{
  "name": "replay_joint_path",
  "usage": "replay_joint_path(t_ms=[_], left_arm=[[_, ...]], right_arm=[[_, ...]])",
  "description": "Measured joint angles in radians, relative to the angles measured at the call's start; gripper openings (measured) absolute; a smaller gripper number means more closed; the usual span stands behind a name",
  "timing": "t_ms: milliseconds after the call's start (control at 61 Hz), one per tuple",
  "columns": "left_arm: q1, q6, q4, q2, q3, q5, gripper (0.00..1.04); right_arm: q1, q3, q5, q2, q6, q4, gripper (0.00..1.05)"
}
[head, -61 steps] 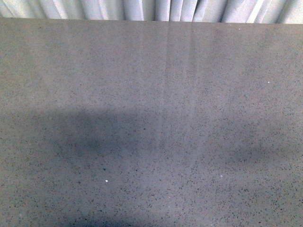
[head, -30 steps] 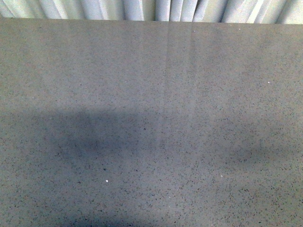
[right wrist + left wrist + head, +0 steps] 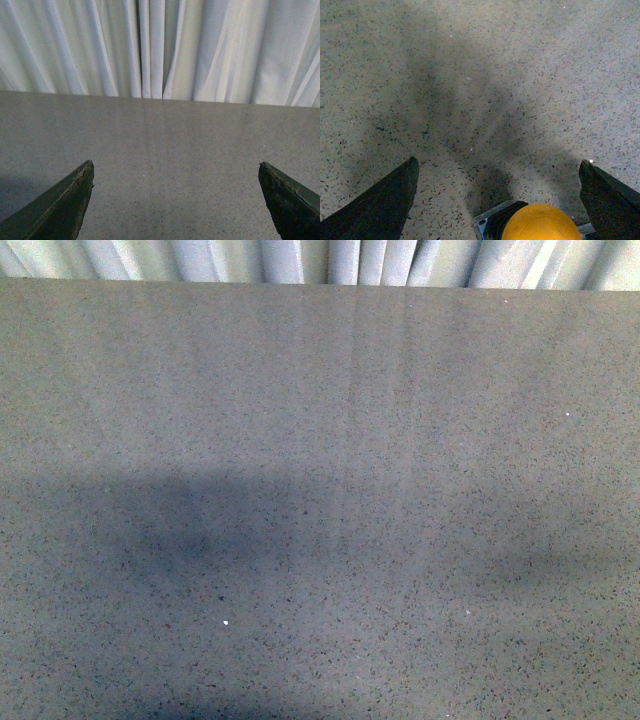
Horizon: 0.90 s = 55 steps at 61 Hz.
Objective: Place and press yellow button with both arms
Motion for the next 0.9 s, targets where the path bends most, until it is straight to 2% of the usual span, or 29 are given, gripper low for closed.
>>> replay_joint_path(t_ms=[902], left_arm=[[-0.017, 0.089, 0.080, 0.039, -0.038, 0.015, 0.96]], right_arm=[[0.000, 0.000, 0.000, 0.000, 0.000, 0.000, 0.96]])
